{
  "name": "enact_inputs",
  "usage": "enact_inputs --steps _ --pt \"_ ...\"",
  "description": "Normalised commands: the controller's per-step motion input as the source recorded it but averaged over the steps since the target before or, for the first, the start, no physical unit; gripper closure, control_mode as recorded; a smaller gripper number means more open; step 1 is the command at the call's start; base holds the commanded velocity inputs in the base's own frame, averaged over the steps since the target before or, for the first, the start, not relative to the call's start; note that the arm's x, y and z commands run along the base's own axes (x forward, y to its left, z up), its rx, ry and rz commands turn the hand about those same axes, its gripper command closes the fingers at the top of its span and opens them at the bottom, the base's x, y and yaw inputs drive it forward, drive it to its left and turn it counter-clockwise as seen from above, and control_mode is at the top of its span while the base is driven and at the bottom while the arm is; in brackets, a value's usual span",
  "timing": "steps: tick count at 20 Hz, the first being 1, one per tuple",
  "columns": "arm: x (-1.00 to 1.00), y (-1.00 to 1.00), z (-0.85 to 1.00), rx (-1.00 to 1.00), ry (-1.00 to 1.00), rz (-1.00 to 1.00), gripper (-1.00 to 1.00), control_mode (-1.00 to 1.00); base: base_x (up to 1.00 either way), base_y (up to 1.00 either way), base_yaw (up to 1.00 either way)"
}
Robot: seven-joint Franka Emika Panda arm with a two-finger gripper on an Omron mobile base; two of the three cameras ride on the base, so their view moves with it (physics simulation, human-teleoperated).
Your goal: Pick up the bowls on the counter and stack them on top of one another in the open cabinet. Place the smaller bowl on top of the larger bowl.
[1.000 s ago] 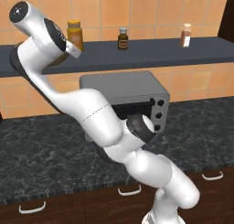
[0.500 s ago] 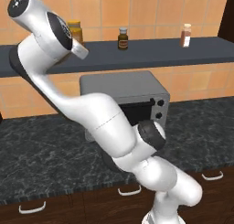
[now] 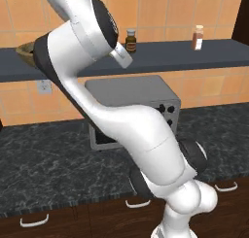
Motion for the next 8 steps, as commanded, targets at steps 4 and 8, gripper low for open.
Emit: enact_inputs --steps 4,8 --pt "-0.96 -1.00 -0.66 0.00 0.02 0.02 -1.00 -1.00 0.00 0.00 0.00" --pt "-0.42 -1.00 -0.98 -0.02 0.28 0.05 -1.00 -1.00 0.00 0.00 0.00"
